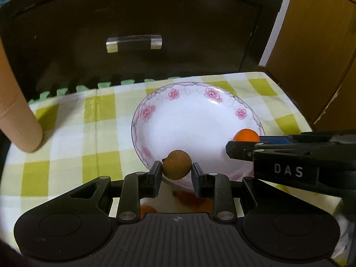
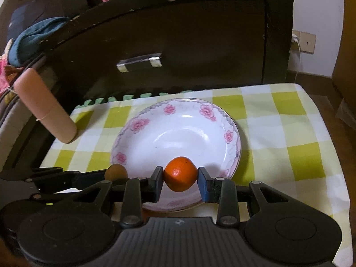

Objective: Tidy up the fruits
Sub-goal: 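Carry both fruits over the white bowl and open both tools, then withdraw both open tools from the bowl back over the table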

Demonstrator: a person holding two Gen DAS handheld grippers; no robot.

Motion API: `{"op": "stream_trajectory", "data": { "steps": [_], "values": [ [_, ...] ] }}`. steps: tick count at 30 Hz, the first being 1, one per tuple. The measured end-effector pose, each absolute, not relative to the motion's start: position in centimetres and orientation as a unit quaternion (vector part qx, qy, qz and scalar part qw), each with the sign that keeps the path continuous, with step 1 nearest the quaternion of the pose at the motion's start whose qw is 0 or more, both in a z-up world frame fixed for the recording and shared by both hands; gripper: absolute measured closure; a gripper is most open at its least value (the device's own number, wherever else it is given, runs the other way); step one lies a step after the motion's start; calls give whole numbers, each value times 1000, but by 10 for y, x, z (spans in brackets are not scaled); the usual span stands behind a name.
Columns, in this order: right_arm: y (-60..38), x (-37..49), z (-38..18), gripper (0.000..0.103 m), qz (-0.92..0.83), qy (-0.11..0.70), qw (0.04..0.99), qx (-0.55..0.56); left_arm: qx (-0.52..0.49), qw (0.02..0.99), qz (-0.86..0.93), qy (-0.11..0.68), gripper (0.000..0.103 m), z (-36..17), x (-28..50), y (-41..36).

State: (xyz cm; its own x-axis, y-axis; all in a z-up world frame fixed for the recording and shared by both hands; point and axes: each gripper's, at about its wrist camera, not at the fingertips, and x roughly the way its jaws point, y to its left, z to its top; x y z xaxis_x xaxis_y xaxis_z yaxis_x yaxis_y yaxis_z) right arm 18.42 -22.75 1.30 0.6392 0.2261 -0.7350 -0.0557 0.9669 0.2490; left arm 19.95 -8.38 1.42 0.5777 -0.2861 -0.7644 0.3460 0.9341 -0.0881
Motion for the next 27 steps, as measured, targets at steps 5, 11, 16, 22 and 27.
{"op": "stream_trajectory", "data": {
  "steps": [5, 11, 16, 22, 27],
  "values": [
    [-230, 194, 4, 71, 77, 422, 896, 113, 42, 887, -179, 424, 66, 11, 205, -89],
    [-231, 200, -3, 71, 76, 426, 894, 119, 51, 887, -180, 423, 66, 8, 207, -93],
    [-232, 202, -6, 71, 73, 432, 890, 127, 49, 887, -183, 421, 59, 8, 206, -94],
    [-232, 201, -4, 70, 73, 426, 893, 128, 46, 889, -180, 418, 54, 12, 205, -92],
    [-233, 201, 2, 70, 71, 416, 897, 134, 41, 891, -175, 417, 52, 15, 205, -88]
  ]
}}
